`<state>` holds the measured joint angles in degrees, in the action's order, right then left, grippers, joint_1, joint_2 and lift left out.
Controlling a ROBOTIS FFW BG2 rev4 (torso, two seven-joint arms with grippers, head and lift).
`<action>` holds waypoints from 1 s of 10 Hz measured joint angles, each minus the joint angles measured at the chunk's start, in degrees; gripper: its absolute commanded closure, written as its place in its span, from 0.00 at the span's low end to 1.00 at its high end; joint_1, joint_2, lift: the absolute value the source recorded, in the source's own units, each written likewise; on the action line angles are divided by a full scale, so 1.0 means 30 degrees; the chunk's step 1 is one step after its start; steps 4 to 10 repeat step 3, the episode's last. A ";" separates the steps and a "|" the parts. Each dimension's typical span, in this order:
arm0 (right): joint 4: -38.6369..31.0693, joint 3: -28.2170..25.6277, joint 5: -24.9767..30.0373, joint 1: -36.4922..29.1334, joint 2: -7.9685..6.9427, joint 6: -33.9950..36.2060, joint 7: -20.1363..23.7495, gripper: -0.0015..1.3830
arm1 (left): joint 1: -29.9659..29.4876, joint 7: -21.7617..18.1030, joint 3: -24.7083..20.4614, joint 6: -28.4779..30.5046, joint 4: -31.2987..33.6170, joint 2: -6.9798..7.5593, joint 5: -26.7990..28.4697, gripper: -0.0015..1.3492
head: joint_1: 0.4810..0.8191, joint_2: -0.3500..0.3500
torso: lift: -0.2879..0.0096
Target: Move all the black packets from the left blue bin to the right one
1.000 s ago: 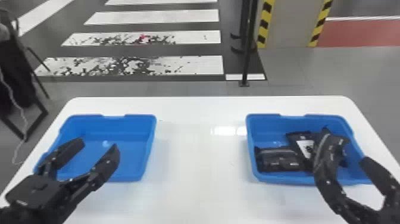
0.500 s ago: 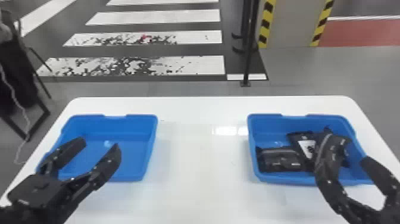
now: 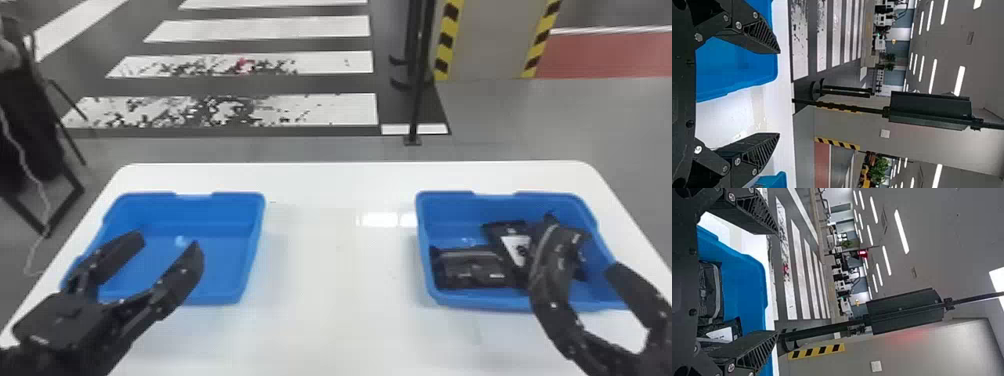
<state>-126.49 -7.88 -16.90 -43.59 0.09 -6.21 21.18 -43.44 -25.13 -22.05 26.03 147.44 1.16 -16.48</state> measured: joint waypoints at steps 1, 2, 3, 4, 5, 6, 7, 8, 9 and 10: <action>0.0000 0.0000 -0.0002 0.0000 0.0000 -0.0001 0.0000 0.09 | -0.0002 0.0000 -0.0013 0.0027 0.0000 -0.0006 -0.0038 0.24 | 0.63 0.60 | 0.45; 0.0000 0.0000 -0.0003 0.0000 0.0000 -0.0019 0.0000 0.09 | -0.0002 0.0000 -0.0029 0.0038 0.0000 -0.0008 -0.0060 0.24 | 0.63 0.61 | 0.45; 0.0000 0.0000 -0.0022 0.0000 0.0000 -0.0023 0.0000 0.09 | -0.0002 0.0000 -0.0041 0.0039 0.0000 -0.0024 -0.0068 0.24 | 0.63 0.61 | 0.45; 0.0000 0.0000 -0.0022 0.0000 0.0000 -0.0023 0.0000 0.09 | -0.0002 0.0000 -0.0041 0.0039 0.0000 -0.0024 -0.0068 0.24 | 0.63 0.61 | 0.45; 0.0000 0.0000 -0.0022 0.0000 0.0000 -0.0023 0.0000 0.09 | -0.0002 0.0000 -0.0041 0.0039 0.0000 -0.0024 -0.0068 0.24 | 0.63 0.61 | 0.45; 0.0000 0.0000 -0.0022 0.0000 0.0000 -0.0023 0.0000 0.09 | -0.0002 0.0000 -0.0041 0.0039 0.0000 -0.0024 -0.0068 0.24 | 0.63 0.61 | 0.45; 0.0000 0.0000 -0.0022 0.0000 0.0000 -0.0023 0.0000 0.09 | -0.0002 0.0000 -0.0041 0.0039 0.0000 -0.0024 -0.0068 0.24 | 0.63 0.61 | 0.45; 0.0000 0.0000 -0.0022 0.0000 0.0000 -0.0023 0.0000 0.09 | -0.0002 0.0000 -0.0041 0.0039 0.0000 -0.0024 -0.0068 0.24 | 0.63 0.61 | 0.45; 0.0000 0.0000 -0.0022 0.0000 0.0000 -0.0023 0.0000 0.09 | -0.0002 0.0000 -0.0041 0.0039 0.0000 -0.0024 -0.0068 0.24 | 0.63 0.61 | 0.45; 0.0000 0.0000 -0.0022 0.0000 0.0000 -0.0023 0.0000 0.09 | -0.0002 0.0000 -0.0041 0.0039 0.0000 -0.0024 -0.0068 0.24 | 0.63 0.61 | 0.45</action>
